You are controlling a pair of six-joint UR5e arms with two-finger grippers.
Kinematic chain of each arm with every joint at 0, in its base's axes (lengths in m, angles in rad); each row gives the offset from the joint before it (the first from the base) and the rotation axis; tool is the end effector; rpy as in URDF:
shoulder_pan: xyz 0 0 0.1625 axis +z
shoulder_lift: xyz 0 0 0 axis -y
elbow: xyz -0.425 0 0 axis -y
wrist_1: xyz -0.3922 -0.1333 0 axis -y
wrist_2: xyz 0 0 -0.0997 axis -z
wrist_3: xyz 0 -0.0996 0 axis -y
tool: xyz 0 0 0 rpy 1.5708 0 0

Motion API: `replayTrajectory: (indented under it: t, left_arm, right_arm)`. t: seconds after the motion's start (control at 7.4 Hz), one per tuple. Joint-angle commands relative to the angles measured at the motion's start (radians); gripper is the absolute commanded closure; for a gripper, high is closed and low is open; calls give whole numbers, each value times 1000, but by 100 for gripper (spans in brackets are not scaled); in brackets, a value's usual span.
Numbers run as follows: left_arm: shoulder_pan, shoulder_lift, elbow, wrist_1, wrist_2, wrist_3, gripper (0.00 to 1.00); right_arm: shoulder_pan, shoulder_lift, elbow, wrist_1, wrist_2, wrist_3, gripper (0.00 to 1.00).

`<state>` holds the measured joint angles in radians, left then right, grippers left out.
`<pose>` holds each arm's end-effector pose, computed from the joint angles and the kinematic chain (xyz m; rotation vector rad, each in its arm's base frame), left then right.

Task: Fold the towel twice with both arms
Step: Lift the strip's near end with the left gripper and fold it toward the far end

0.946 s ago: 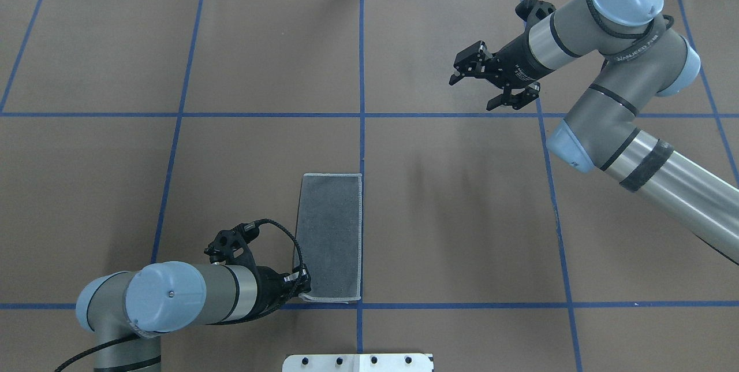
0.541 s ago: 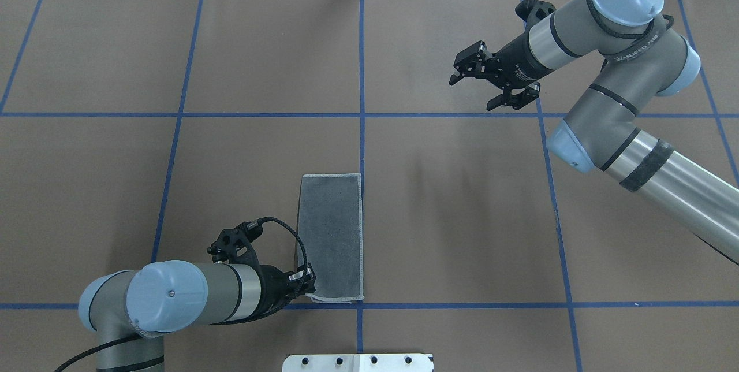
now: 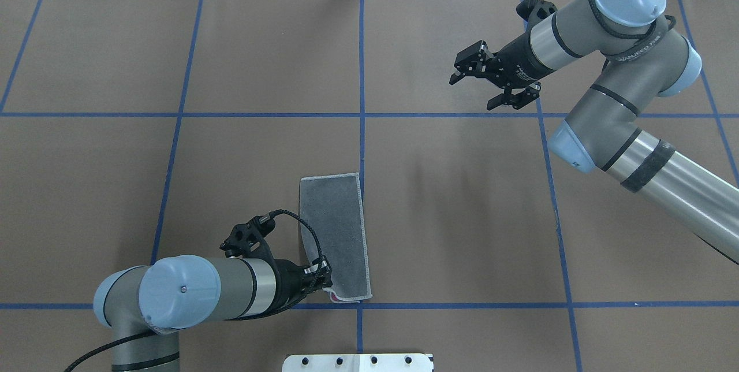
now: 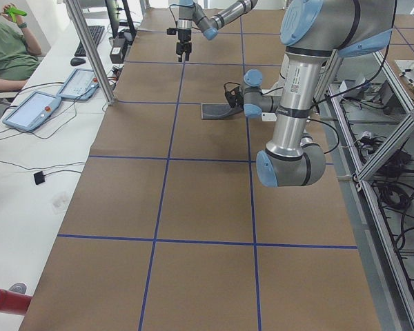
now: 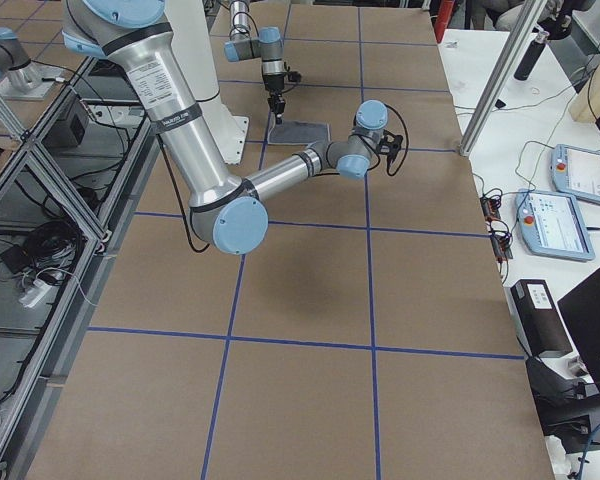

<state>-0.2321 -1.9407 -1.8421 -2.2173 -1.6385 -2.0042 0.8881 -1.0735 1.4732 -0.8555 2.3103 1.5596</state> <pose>0.5462 -0.2592 0.2562 -0.1897 1.2926 -0.5262 -0.3739 -0.5647 0.3263 -0.1326 -1.2400 0.3495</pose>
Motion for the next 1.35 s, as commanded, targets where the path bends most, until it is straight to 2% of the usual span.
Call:
replayTrajectory:
  t: [0.0,0.27,0.41,0.95,1.22]
  left_arm:
    - [-70,-21,35,-5,0,-42,100]
    - [-127,-90,115,-10,-1,-53,100]
    - [-148,-98,118,-12,-1,-67,100]
    - [-208,-159,240,-119,-1,-169,100]
    - [-227,-208,289,-127,0,-226,100]
  right_arm:
    - [0,0,4,1,0,0,1]
    - [0,1,1,1,0,-1,1]
    - [-1,1,1,1,-2,-3,1]
    - [-1,3,-2,1,-2,-3,1]
    - [-1,3,-4,1,-2,-4,1]
